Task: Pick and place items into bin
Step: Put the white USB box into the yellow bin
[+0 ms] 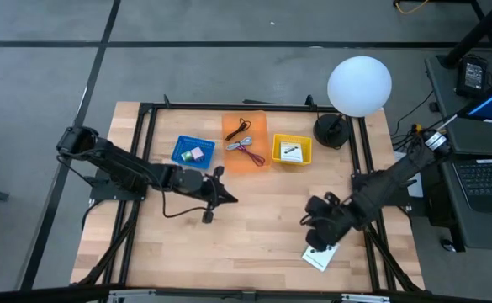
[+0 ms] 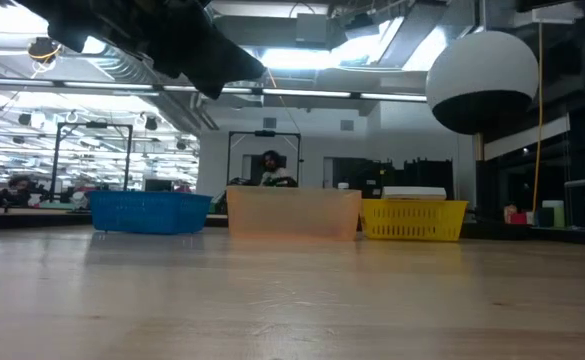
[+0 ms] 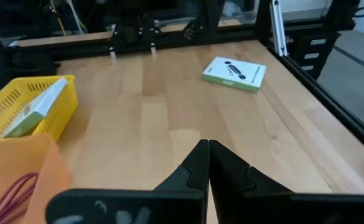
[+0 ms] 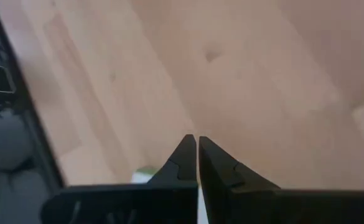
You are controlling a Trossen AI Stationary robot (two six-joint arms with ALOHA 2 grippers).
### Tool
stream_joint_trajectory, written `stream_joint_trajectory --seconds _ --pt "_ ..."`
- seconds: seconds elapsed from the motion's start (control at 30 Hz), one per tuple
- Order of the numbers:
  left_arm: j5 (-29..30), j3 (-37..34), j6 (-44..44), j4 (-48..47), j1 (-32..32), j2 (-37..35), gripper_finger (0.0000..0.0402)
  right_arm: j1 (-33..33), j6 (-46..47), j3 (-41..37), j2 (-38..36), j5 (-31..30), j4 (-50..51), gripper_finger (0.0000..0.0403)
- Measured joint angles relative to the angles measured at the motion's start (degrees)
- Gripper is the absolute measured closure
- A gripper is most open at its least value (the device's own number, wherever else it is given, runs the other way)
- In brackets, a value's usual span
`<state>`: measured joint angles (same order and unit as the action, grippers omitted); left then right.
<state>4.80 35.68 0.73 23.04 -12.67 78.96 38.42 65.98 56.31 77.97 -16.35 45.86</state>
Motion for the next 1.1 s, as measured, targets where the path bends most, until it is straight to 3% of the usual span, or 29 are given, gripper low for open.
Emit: stream_joint_trajectory --seconds 0.13,0.37,0.7,1.1 --pt "0.03 0.0 -0.02 0.01 -0.44 0.09 0.0398 4.57 11.7 0.02 0.59 1.2 4.0 0.0403" --pt "0.17 0.0 -0.02 0.41 -0.42 -0.15 0.0398 10.33 27.27 0.0 3.92 10.82 6.83 0.0403" --pt "0.27 0.0 -0.05 2.79 -0.37 -0.15 0.0398 17.25 40.13 0.0 8.25 15.32 5.82 0.0403" --pt "1.73 0.0 -0.05 2.74 -0.37 -0.15 0.0398 19.1 43.83 -0.11 15.15 14.96 7.57 0.0403"
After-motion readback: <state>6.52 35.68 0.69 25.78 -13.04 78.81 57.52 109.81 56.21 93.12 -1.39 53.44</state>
